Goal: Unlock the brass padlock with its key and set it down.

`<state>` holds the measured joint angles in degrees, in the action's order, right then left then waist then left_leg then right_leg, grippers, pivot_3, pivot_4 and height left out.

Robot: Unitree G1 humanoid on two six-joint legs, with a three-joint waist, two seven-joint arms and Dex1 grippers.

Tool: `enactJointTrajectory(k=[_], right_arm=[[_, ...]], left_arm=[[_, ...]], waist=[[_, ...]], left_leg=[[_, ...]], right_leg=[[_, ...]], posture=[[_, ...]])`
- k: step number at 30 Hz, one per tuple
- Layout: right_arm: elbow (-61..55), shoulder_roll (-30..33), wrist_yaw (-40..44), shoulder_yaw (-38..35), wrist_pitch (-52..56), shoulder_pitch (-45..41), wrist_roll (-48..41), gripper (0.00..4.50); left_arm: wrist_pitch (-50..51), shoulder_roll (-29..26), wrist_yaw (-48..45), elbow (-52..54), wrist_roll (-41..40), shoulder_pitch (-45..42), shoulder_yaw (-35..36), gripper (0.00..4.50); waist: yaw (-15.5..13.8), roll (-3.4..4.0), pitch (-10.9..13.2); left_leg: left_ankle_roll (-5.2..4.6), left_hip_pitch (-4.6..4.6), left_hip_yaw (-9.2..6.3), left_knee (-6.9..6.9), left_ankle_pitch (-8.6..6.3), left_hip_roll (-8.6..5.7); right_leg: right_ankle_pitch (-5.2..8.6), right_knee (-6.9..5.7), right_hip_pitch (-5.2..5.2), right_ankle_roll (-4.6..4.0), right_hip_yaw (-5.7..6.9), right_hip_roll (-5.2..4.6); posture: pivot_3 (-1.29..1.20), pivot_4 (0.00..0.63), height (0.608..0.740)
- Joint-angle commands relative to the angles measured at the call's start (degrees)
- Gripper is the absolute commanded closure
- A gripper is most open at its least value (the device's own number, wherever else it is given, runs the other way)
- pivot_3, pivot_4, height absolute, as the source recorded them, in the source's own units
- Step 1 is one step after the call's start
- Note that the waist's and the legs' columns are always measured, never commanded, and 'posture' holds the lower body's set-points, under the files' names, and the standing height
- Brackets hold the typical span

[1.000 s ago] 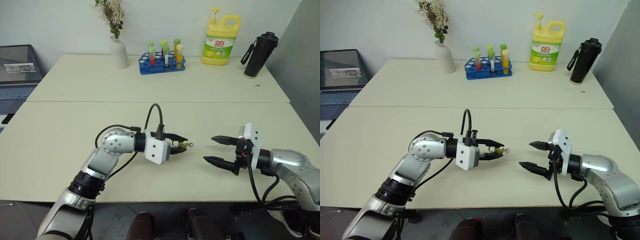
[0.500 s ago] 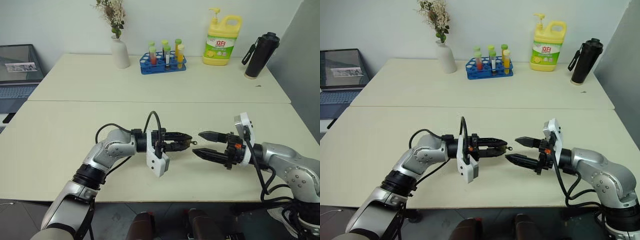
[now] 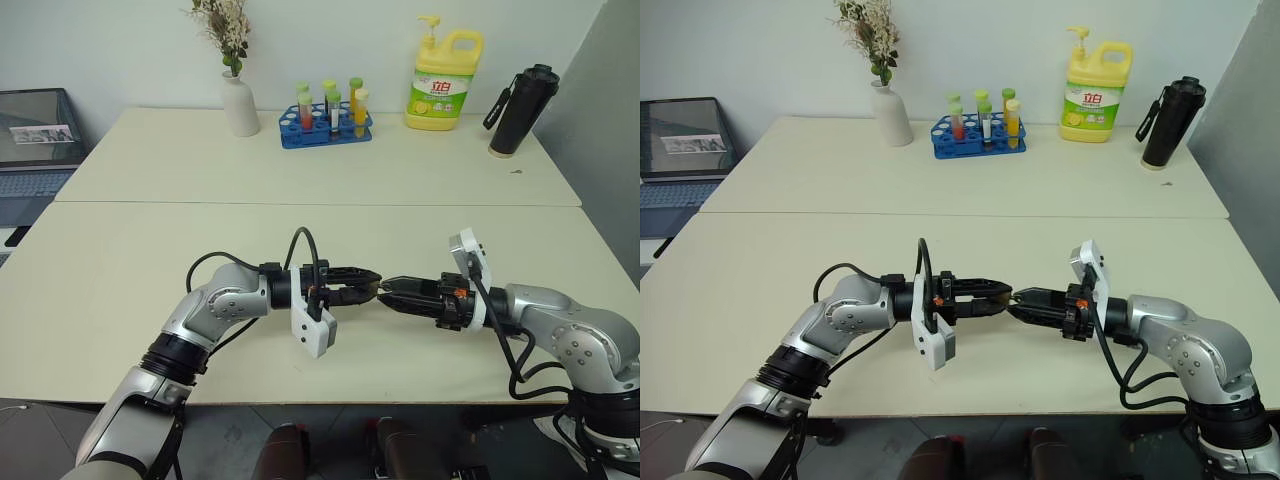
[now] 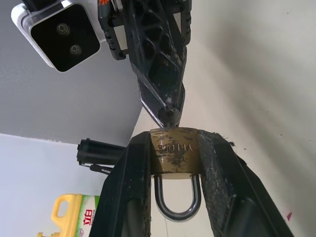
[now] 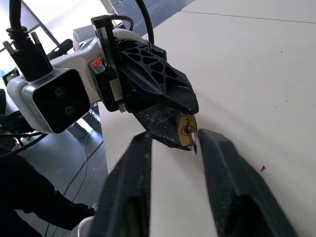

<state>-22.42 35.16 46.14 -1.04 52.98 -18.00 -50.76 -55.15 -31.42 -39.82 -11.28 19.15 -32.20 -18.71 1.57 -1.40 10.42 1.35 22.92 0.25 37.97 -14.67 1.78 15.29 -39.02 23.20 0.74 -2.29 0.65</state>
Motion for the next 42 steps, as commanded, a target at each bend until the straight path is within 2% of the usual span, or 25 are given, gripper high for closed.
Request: enactJointTrajectory(k=[1,2,10,14,19,29,38,42], right_arm=[[-1.0,0.1,1.0,-0.7,-0.3,-1.2,-1.2,4.38],[-0.9,0.2,1.1,-0.6,-0.3,-1.2,-1.2,4.50],[-0.3,0.9,2.3,-0.3,1.2,-2.1,-1.9,4.50],[1.3,1.4,2.3,-0.5,5.5,-4.4,-4.3,4.50],[7.0,1.4,-1.0,-1.8,18.1,-9.4,-10.4,4.50],[17.0,-3.4,-10.0,-6.1,33.4,-17.6,-15.5,4.50],[16.5,-5.4,-12.2,-7.3,36.0,-18.4,-14.4,4.50],[10.6,-2.1,-7.3,-2.5,27.5,-15.9,-9.3,4.50]], left_arm=[[-0.1,-0.9,1.3,1.4,0.1,-0.5,0.1,3.52],[-0.1,-0.9,1.4,1.3,0.1,-0.5,0.1,3.52],[-0.4,-1.5,2.2,1.5,0.6,-0.2,0.0,3.52],[-1.0,-1.8,3.5,1.5,2.1,-0.3,0.1,3.52],[-2.8,-2.0,5.3,1.2,4.5,-0.5,-0.1,3.52],[-3.9,-2.6,9.3,1.5,9.2,-0.1,-0.3,3.52],[-3.4,-3.0,10.7,1.8,9.4,0.5,-0.9,3.52],[-3.0,-2.9,10.7,2.2,8.9,0.7,-1.1,3.52]], waist=[[0.0,0.00,0.0],[0.0,0.00,0.0],[0.0,0.00,0.0],[0.0,0.00,0.0],[0.0,0.00,0.0],[0.0,0.01,0.0],[0.0,0.01,0.0],[0.0,0.01,0.0]], left_leg=[[0.00,0.00,0.00,0.00,0.00,0.00],[0.00,0.00,-0.01,0.00,0.00,0.00],[0.00,0.00,-0.01,0.00,0.00,0.00],[0.00,-0.01,0.01,0.00,0.00,0.00],[0.00,-0.01,0.00,0.00,0.00,0.02],[0.00,0.02,0.01,-0.02,0.00,0.03],[-0.01,0.04,0.01,-0.02,0.00,0.03],[-0.01,0.04,0.01,-0.02,-0.01,0.03]], right_leg=[[0.00,0.00,0.00,0.00,0.00,0.00],[0.00,0.00,0.00,0.00,0.01,0.00],[0.00,0.00,0.00,0.00,0.01,0.00],[0.00,0.00,0.00,0.00,-0.01,0.00],[-0.02,-0.01,0.00,-0.04,0.00,0.00],[-0.03,-0.01,0.01,-0.05,-0.01,-0.03],[-0.03,-0.01,0.03,-0.05,0.01,-0.05],[-0.02,-0.01,0.04,-0.04,0.01,-0.05]], posture=[[0.00,0.150,0.740],[0.00,0.150,0.740],[0.00,0.150,0.740],[0.00,0.150,0.740],[0.00,0.150,0.740],[0.00,0.150,0.740],[0.00,0.150,0.740],[0.00,0.150,0.740]])
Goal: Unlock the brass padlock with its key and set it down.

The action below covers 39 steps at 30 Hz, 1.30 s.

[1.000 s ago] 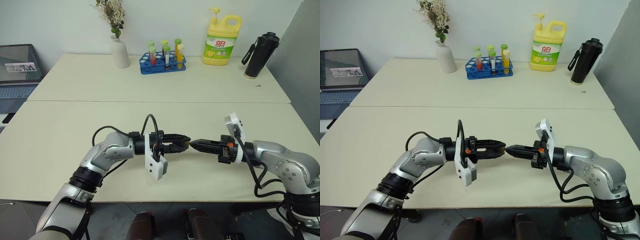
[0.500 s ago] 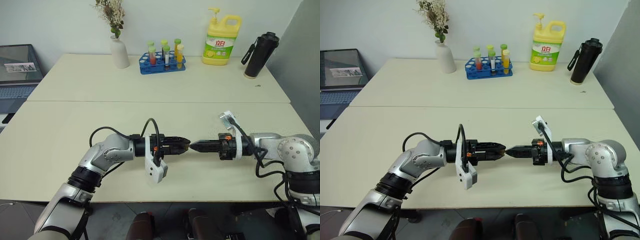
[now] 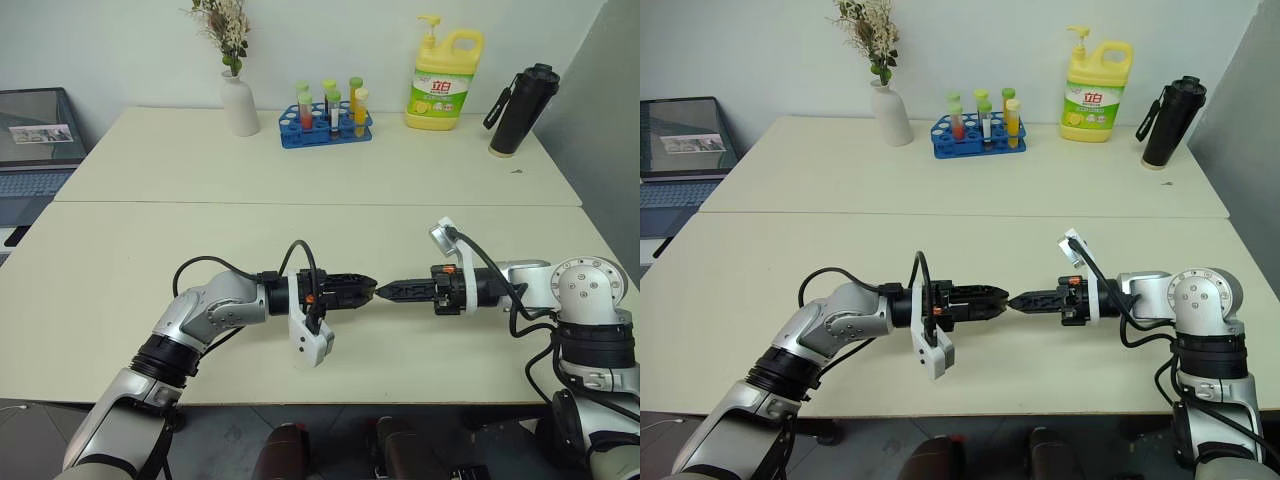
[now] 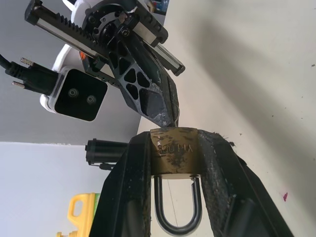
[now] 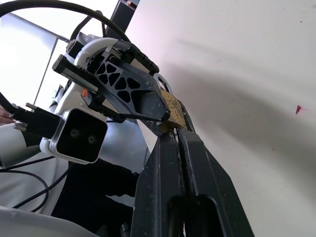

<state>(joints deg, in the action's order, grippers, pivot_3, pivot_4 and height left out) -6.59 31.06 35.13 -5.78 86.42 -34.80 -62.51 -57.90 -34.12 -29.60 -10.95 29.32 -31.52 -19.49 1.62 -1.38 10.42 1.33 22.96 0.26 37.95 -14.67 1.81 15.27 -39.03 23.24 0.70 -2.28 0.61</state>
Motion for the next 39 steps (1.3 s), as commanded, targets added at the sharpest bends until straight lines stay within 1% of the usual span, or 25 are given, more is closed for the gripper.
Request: enactJointTrajectory(k=[1,3,6,7,8,11,13,14,17,23,26,35,37,39], right_arm=[[-5.9,2.5,4.9,2.8,-7.0,1.5,2.9,4.50],[-8.6,4.7,7.8,5.5,-10.8,3.2,5.4,4.50],[-11.0,6.8,11.9,7.0,-19.3,5.3,9.9,3.87],[-11.3,7.3,12.8,7.4,-21.2,5.7,11.0,3.52],[-12.3,9.2,15.5,8.6,-24.7,6.5,13.5,3.21],[-14.6,14.2,21.8,8.9,-32.6,9.1,17.8,2.04],[-14.4,13.2,19.8,6.7,-31.7,10.1,16.1,1.37],[-15.2,13.0,20.0,6.5,-32.9,11.3,16.2,0.97],[-17.7,11.3,19.0,7.4,-34.5,13.4,16.7,0.92],[-16.1,4.7,12.2,8.5,-32.7,11.7,17.3,0.92],[-15.5,3.6,10.9,8.6,-32.2,11.5,17.4,0.92],[-14.7,1.4,9.8,8.1,-31.8,11.4,16.2,0.92],[-14.3,1.1,9.7,8.0,-31.5,11.1,16.0,1.28],[-14.0,1.3,10.3,8.4,-31.9,10.9,16.4,1.82]], left_arm=[[-0.2,-0.2,0.5,1.9,-1.3,0.1,-0.4,3.52],[0.0,-0.2,0.5,2.0,-1.6,0.1,-0.5,3.52],[0.8,-0.1,0.6,1.9,-2.1,0.2,-0.4,3.52],[1.0,-0.1,0.6,1.8,-2.2,0.2,-0.3,3.52],[1.1,-0.1,0.5,1.8,-2.3,0.3,-0.4,3.52],[1.4,-0.2,0.5,1.9,-2.8,0.2,-0.4,3.52],[1.7,0.0,0.5,1.8,-3.2,-0.3,-0.4,3.52],[1.9,0.1,0.4,1.7,-3.6,-0.5,-0.5,3.52],[2.2,0.3,0.3,1.5,-4.2,-0.8,-0.4,3.52],[2.4,0.6,0.0,1.6,-4.9,-1.2,-0.9,3.52],[2.5,0.6,-0.2,1.9,-5.1,-1.1,-0.9,3.52],[2.9,0.5,-0.7,2.8,-5.3,-0.3,-0.7,3.52],[3.1,0.6,-0.8,3.1,-5.6,-0.1,-0.7,3.52],[3.2,0.5,-1.0,3.3,-5.7,0.1,-0.8,3.52]], waist=[[0.0,0.00,0.0],[0.0,0.00,0.0],[0.0,0.00,0.0],[0.0,0.00,0.0],[0.0,0.00,0.0],[-0.1,0.00,0.0],[-0.1,-0.02,0.0],[-0.1,-0.02,0.0],[0.0,-0.01,0.0],[0.0,-0.01,0.0],[0.0,-0.01,0.0],[0.0,-0.01,0.0],[0.0,-0.01,0.0],[0.0,-0.01,0.0]], left_leg=[[0.00,0.00,-0.01,0.00,0.00,0.00],[0.00,0.02,-0.02,0.00,0.00,-0.01],[-0.01,0.02,-0.02,0.00,0.00,-0.01],[-0.01,0.02,-0.01,0.00,-0.01,-0.02],[-0.01,0.01,-0.01,0.01,0.00,-0.02],[-0.01,0.02,-0.02,0.00,-0.01,-0.02],[-0.01,0.01,0.00,0.01,0.00,-0.02],[0.00,0.00,-0.01,0.01,0.00,-0.02],[0.00,-0.01,-0.02,0.00,0.00,0.02],[0.00,-0.03,-0.01,0.01,0.00,0.00],[0.00,-0.02,0.00,0.02,0.00,-0.02],[0.00,-0.02,-0.01,0.01,0.00,-0.02],[0.00,-0.02,-0.01,0.01,0.00,-0.01],[0.00,-0.01,-0.01,0.01,0.00,-0.02]], right_leg=[[0.00,0.01,0.00,0.00,0.00,0.00],[0.01,0.02,0.00,0.01,0.02,0.00],[0.02,0.03,0.00,0.03,0.03,0.00],[0.02,0.03,0.00,0.04,0.02,0.00],[0.04,0.02,0.00,0.06,0.02,0.00],[0.15,0.03,0.01,0.26,0.04,0.00],[0.15,0.04,0.00,0.26,0.03,0.00],[0.15,0.03,0.00,0.26,0.03,0.00],[0.12,0.00,0.00,0.20,0.02,0.02],[0.13,-0.03,0.00,0.22,0.02,0.03],[0.00,-0.03,0.00,0.01,0.01,0.01],[0.00,-0.01,0.00,0.01,0.02,0.01],[0.00,-0.01,0.00,0.01,0.02,0.01],[0.00,-0.01,0.00,0.01,0.02,0.01]], posture=[[0.00,0.150,0.740],[0.00,0.150,0.740],[0.00,0.150,0.740],[0.00,0.150,0.740],[0.00,0.150,0.740],[0.00,0.150,0.740],[0.00,0.150,0.740],[0.00,0.150,0.740],[0.00,0.150,0.740],[0.00,0.150,0.740],[0.00,0.150,0.740],[0.00,0.150,0.740],[0.00,0.150,0.740],[0.00,0.150,0.740]])
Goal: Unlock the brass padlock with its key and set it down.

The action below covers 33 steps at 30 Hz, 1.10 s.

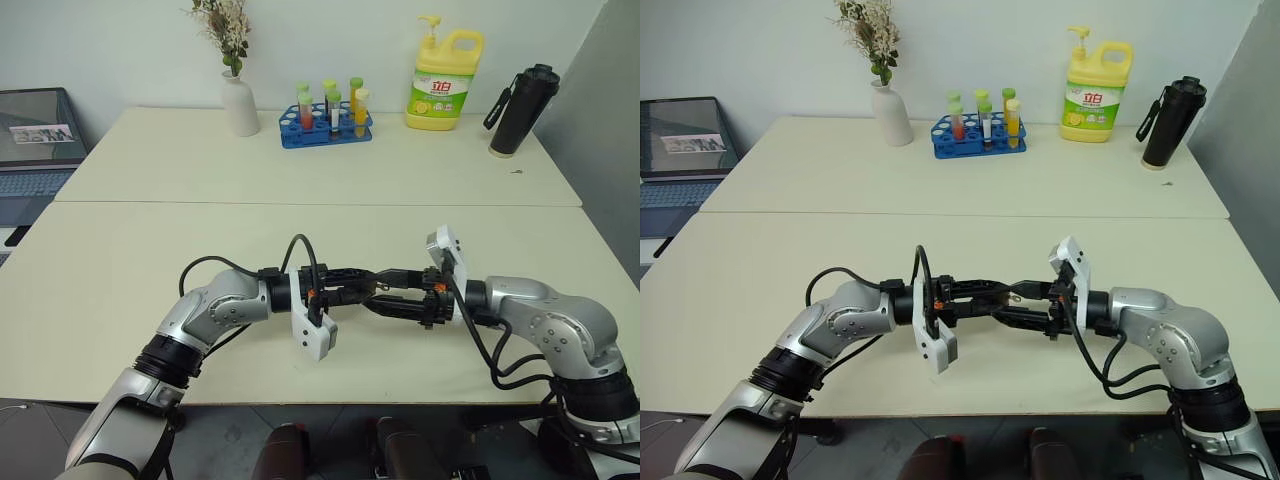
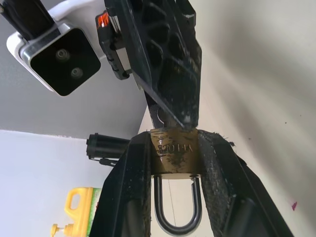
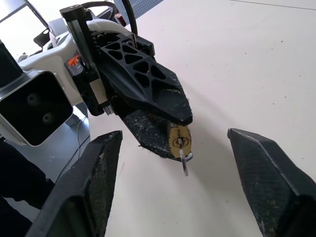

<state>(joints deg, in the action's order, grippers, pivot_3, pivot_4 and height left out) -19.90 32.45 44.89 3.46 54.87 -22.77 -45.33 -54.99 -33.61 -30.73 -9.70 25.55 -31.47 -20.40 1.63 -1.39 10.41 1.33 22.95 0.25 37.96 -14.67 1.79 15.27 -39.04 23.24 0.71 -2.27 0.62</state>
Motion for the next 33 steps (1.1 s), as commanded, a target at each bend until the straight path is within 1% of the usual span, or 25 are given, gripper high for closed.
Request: enactJointTrajectory(k=[1,3,4,7,15,19,21,23,24,27,30,33], right_arm=[[-0.6,-0.1,0.7,-0.9,-0.4,-1.2,-0.8,2.22],[-0.5,-0.1,0.9,-0.8,-0.4,-1.2,-0.8,3.02],[-0.5,-0.1,1.0,-0.8,-0.5,-1.2,-0.7,3.32],[-0.5,-0.1,1.3,-0.7,-0.6,-1.3,-0.7,4.40],[-0.9,-0.4,2.0,-0.6,-0.3,-1.2,-1.1,4.40],[-1.1,-0.5,2.5,-0.4,-0.7,-1.1,-1.1,4.40],[-1.2,-0.5,2.6,-0.4,-0.7,-1.0,-1.1,4.40],[-1.3,-0.5,2.9,-0.4,-0.8,-1.0,-1.0,4.40],[-1.3,-0.5,3.0,-0.5,-0.9,-1.0,-0.9,4.40],[-1.2,-0.5,2.9,-0.5,-1.0,-0.9,-0.6,4.40],[-0.7,-0.6,2.4,-0.8,-1.5,-0.7,-0.1,4.40],[0.0,-0.5,2.3,-1.0,-2.2,-0.6,0.4,4.40]], left_arm=[[0.4,0.0,0.1,2.1,-2.0,0.2,0.1,3.52],[0.5,-0.1,0.0,2.4,-2.1,0.4,0.0,3.52],[0.5,-0.1,-0.1,2.5,-2.2,0.5,0.0,3.52],[0.6,-0.2,-0.1,2.5,-2.3,0.8,-0.1,3.52],[-0.1,-0.6,-0.8,2.4,-3.8,1.7,-0.8,3.52],[-0.3,-1.0,-2.3,2.5,-6.9,2.5,-1.4,3.52],[0.9,-1.2,-3.6,2.9,-10.4,3.0,-1.4,3.52],[1.3,-1.7,-5.1,3.3,-11.7,3.1,-1.7,2.77],[1.4,-2.0,-5.7,3.5,-12.0,3.2,-1.8,2.52],[1.4,-2.7,-7.3,4.8,-15.7,4.0,-2.0,1.51],[3.0,-3.6,-6.9,6.8,-15.5,5.3,0.5,0.57],[6.8,-4.6,-7.8,10.2,-18.7,7.4,1.4,0.52]], waist=[[0.0,0.00,0.0],[0.0,0.00,0.0],[0.0,0.00,0.0],[0.0,0.00,0.0],[0.0,0.00,0.0],[0.0,0.00,0.0],[0.0,0.00,0.0],[0.0,0.00,0.0],[0.0,0.00,0.0],[0.0,0.00,0.0],[0.0,0.00,0.0],[0.1,0.00,0.0]], left_leg=[[0.00,0.00,0.00,0.00,0.00,0.00],[0.00,-0.01,-0.01,0.00,0.00,0.00],[0.00,0.00,-0.01,0.00,0.00,0.00],[0.00,0.00,-0.01,0.00,0.00,0.00],[0.00,0.00,0.00,0.00,0.00,0.00],[0.00,-0.01,0.00,0.00,0.00,0.01],[0.00,0.00,-0.01,0.00,0.00,0.01],[0.00,-0.01,-0.01,0.00,0.00,0.01],[0.00,0.00,-0.01,0.00,0.00,0.01],[0.00,-0.01,0.00,0.00,0.00,0.02],[0.00,-0.01,-0.02,0.00,0.00,0.01],[0.00,-0.02,0.00,0.00,0.00,0.03]], right_leg=[[0.00,0.00,0.00,0.00,0.00,0.00],[0.00,0.00,0.00,0.00,0.01,0.00],[0.00,0.00,0.00,0.00,0.01,0.00],[0.00,0.00,0.00,0.00,0.01,0.00],[0.00,0.00,0.00,0.00,0.00,0.00],[0.00,0.00,0.00,0.00,0.00,0.00],[0.00,0.00,0.00,0.00,0.01,0.00],[0.00,0.00,0.00,0.00,0.01,0.00],[0.00,0.00,0.00,0.00,0.01,0.00],[0.00,0.00,0.00,0.00,0.00,0.00],[0.00,0.00,0.00,0.00,0.01,0.00],[0.00,-0.01,0.00,0.00,-0.01,0.01]], posture=[[0.00,0.150,0.740],[0.00,0.150,0.740],[0.00,0.150,0.740],[0.00,0.150,0.740],[0.00,0.150,0.740],[0.00,0.150,0.740],[0.00,0.150,0.740],[0.00,0.150,0.740],[0.00,0.150,0.740],[0.00,0.150,0.740],[0.00,0.150,0.740],[0.00,0.150,0.740]])
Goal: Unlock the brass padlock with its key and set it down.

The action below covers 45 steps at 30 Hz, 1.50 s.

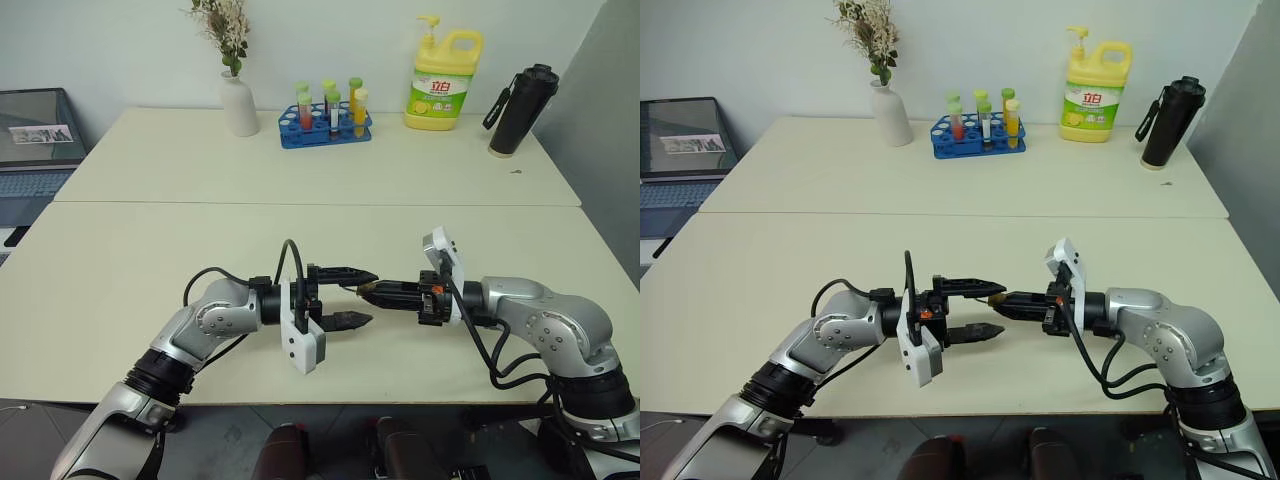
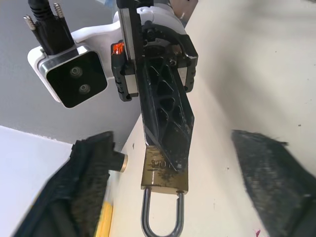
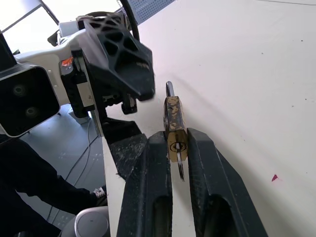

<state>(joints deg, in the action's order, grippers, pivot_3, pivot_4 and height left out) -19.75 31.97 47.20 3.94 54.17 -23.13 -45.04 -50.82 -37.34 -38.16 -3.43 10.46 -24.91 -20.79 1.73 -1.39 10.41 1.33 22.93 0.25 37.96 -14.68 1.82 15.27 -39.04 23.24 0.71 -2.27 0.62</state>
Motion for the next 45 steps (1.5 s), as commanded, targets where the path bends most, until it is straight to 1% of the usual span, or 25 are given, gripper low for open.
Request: enactJointTrajectory(k=[1,2,4,6,7,8,11,15,18,21,25,33,45], right_arm=[[0.1,0.0,0.0,-1.4,-1.7,-0.2,0.4,4.40],[0.6,0.0,0.0,-1.4,-2.2,-0.3,0.9,4.40],[2.1,-0.1,0.2,-1.1,-3.5,-0.7,2.4,4.40],[2.8,0.1,0.8,-0.7,-4.6,-1.1,3.5,4.40],[3.0,0.2,1.3,-0.4,-5.2,-1.3,4.1,4.40],[3.1,0.3,1.6,-0.2,-5.6,-1.3,4.4,4.40],[3.1,1.1,3.5,0.8,-7.7,-1.7,6.3,4.40],[2.3,1.7,5.4,1.7,-9.6,-2.0,7.4,4.40],[0.8,1.9,6.7,1.9,-10.1,-2.2,7.1,4.40],[-1.0,1.5,7.0,1.4,-9.5,-2.6,6.0,4.40],[-2.3,1.6,6.7,0.7,-8.6,-2.4,5.0,4.40],[-2.7,1.7,5.9,0.4,-8.1,-1.9,4.3,4.40],[-0.4,1.4,4.8,1.2,-10.0,-1.8,7.1,4.40]], left_arm=[[5.1,-1.0,-0.8,5.9,-5.8,1.9,2.0,0.52],[8.3,-1.2,-1.6,8.9,-8.9,3.3,1.8,0.52],[18.6,-1.4,-2.9,16.0,-16.8,6.2,1.7,0.52],[26.8,-1.2,-3.3,20.3,-22.1,7.2,2.6,0.52],[30.4,-0.8,-2.9,21.7,-24.3,7.1,3.7,0.91],[33.2,-0.6,-2.7,22.8,-25.7,7.1,4.5,1.11],[42.3,0.2,-1.6,22.6,-30.5,4.4,8.9,2.07],[49.8,0.7,-3.3,18.1,-33.9,1.0,12.8,3.50],[53.1,0.7,-8.5,12.6,-34.7,-0.8,12.4,4.48],[53.4,2.1,-14.4,7.7,-33.5,-1.7,10.1,4.50],[53.8,3.4,-19.3,6.3,-32.4,-0.8,8.4,4.50],[55.4,7.2,-20.0,7.0,-32.0,-1.3,8.8,4.50],[61.1,5.7,-20.1,14.5,-33.9,2.6,10.8,4.50]], waist=[[0.0,0.00,0.0],[0.0,0.00,0.0],[0.0,0.00,0.0],[0.0,0.00,0.0],[0.0,0.00,0.0],[-0.1,0.00,0.0],[-0.1,0.00,0.0],[0.0,0.00,0.0],[-0.1,0.00,0.0],[-0.1,0.00,0.0],[-0.1,-0.01,0.0],[-0.1,0.00,0.0],[-0.1,0.00,0.0]], left_leg=[[0.00,0.01,-0.01,0.00,0.00,0.01],[0.00,0.01,-0.02,0.00,0.00,0.01],[0.00,0.01,0.00,0.00,0.00,0.00],[0.00,0.02,0.00,0.01,0.00,-0.01],[0.00,0.01,0.00,0.01,0.00,0.00],[0.00,0.01,-0.02,0.01,0.00,-0.01],[0.00,-0.01,-0.07,0.02,0.00,-0.01],[0.00,-0.01,-0.07,0.02,0.00,-0.05],[0.00,-0.01,-0.06,0.01,0.00,-0.07],[0.00,0.00,-0.04,0.01,0.00,-0.08],[0.00,0.02,-0.06,0.01,0.00,-0.06],[0.00,0.01,-0.05,0.02,0.00,-0.06],[0.00,0.01,-0.07,0.01,0.00,-0.03]], right_leg=[[0.00,0.00,0.00,0.00,0.02,0.00],[0.00,0.00,0.00,0.00,0.02,0.00],[0.00,0.00,0.00,0.00,0.00,-0.01],[0.00,0.01,0.00,0.00,0.00,-0.03],[0.03,0.00,0.00,0.05,0.00,-0.03],[0.12,-0.01,0.00,0.20,0.02,-0.02],[0.16,-0.03,-0.01,0.27,0.04,0.05],[0.16,-0.01,-0.01,0.28,0.05,0.10],[0.16,0.01,-0.01,0.28,0.05,0.10],[0.16,0.03,0.00,0.27,0.04,0.11],[0.16,0.04,0.00,0.27,0.03,0.09],[0.16,0.02,0.00,0.26,0.01,0.08],[0.16,0.02,0.00,0.26,0.00,0.08]], posture=[[0.00,0.150,0.740],[0.00,0.150,0.740],[0.00,0.150,0.740],[0.00,0.150,0.740],[0.00,0.150,0.740],[0.00,0.150,0.740],[0.00,0.150,0.740],[0.00,0.150,0.740],[0.00,0.150,0.740],[0.00,0.150,0.740],[0.00,0.150,0.740],[0.00,0.150,0.740],[0.00,0.150,0.740]])
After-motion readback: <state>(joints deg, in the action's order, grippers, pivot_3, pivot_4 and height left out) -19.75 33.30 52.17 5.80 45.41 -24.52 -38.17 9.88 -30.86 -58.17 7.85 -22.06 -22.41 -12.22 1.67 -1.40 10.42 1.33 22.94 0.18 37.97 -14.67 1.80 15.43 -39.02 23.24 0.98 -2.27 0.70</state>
